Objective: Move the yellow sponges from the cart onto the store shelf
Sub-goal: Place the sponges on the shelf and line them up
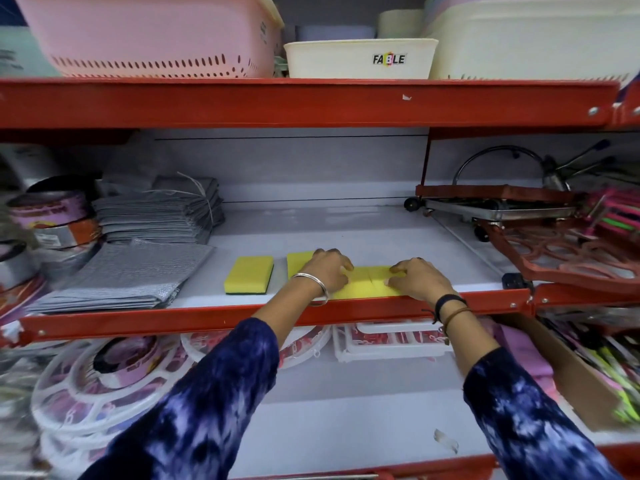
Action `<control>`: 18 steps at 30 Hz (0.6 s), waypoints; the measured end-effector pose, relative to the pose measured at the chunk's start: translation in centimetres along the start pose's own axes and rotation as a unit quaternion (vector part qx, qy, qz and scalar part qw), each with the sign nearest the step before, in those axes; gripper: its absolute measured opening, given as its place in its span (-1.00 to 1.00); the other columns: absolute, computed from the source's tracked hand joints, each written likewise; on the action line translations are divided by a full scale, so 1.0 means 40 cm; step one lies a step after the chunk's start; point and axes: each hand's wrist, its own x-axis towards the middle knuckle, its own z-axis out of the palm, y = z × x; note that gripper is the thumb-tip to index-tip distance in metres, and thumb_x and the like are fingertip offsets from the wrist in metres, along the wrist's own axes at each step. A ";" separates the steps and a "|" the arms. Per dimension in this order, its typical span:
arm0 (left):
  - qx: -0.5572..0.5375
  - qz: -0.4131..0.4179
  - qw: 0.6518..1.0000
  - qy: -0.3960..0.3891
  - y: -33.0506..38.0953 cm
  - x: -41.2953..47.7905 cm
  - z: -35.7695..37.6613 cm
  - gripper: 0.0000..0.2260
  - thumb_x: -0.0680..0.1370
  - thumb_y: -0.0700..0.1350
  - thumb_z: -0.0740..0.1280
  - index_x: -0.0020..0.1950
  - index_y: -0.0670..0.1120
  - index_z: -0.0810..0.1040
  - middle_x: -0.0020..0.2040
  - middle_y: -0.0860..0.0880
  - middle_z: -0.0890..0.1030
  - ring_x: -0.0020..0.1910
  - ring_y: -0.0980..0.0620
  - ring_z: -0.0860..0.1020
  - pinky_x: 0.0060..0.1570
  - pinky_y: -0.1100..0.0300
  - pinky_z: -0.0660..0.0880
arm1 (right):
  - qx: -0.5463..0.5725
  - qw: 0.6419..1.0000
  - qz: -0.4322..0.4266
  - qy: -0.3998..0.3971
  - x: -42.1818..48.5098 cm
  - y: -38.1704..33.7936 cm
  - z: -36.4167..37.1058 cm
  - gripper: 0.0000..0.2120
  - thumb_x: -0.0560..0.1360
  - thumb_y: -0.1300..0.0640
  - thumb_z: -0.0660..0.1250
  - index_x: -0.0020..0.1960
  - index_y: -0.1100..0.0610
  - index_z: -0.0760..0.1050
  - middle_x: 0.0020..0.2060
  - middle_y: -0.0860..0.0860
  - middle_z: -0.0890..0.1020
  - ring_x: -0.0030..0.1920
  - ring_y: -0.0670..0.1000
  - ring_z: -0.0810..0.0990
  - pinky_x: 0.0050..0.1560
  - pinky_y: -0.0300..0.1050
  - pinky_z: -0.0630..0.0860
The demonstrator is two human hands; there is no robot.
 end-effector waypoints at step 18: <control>0.109 -0.165 0.975 -0.102 -0.337 -0.082 -0.137 -0.54 0.57 -0.08 0.31 0.46 -0.01 0.36 0.50 -0.06 0.33 0.45 -0.09 0.33 0.41 0.16 0.28 | -0.130 0.970 -0.181 -0.096 0.081 -0.285 0.116 -0.53 0.60 -0.03 0.18 0.48 0.07 0.30 0.49 0.07 0.34 0.46 0.14 0.31 0.47 0.00 0.25</control>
